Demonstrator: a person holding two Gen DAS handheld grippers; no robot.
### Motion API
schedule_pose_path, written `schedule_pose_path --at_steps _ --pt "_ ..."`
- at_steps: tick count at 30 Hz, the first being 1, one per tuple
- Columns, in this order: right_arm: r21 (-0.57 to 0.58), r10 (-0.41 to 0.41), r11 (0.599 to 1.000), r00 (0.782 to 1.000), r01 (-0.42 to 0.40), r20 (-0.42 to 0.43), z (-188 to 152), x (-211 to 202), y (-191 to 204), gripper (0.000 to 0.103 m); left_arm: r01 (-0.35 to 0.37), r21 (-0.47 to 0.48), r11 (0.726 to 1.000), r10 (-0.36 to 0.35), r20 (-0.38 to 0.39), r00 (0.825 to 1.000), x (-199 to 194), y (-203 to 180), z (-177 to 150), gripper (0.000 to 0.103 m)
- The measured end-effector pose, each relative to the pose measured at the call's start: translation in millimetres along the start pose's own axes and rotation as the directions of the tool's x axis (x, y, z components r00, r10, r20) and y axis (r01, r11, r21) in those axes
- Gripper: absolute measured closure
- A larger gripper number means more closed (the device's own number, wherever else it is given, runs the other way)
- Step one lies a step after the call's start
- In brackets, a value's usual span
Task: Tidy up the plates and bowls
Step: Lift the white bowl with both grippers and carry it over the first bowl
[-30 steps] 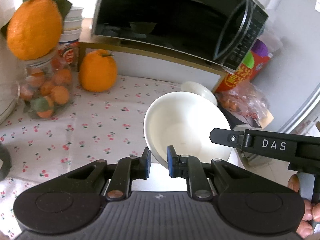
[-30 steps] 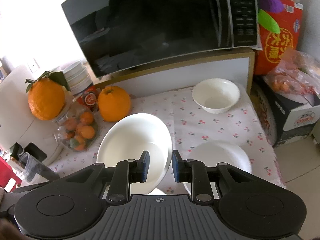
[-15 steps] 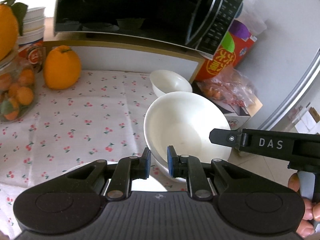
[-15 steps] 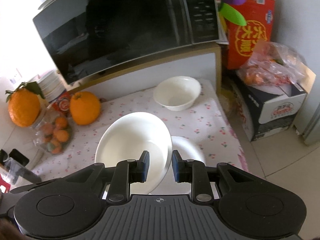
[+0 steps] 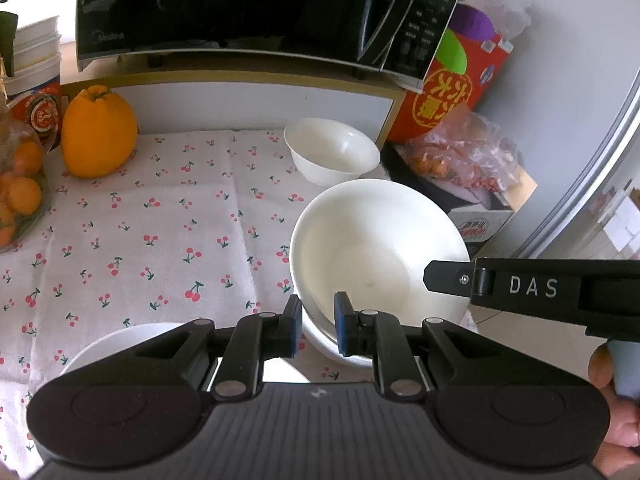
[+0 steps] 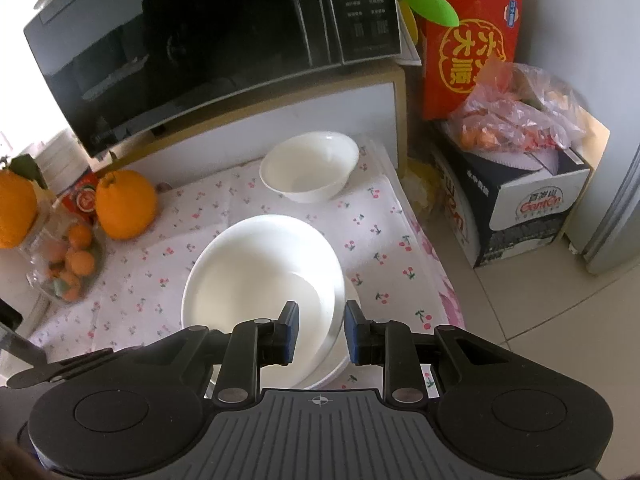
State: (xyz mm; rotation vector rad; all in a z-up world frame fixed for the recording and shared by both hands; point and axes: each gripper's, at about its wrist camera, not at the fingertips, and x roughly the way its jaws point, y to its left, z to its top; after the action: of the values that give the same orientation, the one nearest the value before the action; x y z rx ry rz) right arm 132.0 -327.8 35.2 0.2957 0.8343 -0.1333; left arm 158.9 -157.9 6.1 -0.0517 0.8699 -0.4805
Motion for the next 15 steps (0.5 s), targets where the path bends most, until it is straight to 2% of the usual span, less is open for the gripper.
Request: schedule_pose_path --at_steps 15 --pt "-0.024 -0.038 0.999 0.998 0.037 -0.047 -6.0 17.5 -2.3 0.077 -0.037 0.049 0.998 0.038 -0.014 0.999 10.7 -4.9 -3.3 0.087"
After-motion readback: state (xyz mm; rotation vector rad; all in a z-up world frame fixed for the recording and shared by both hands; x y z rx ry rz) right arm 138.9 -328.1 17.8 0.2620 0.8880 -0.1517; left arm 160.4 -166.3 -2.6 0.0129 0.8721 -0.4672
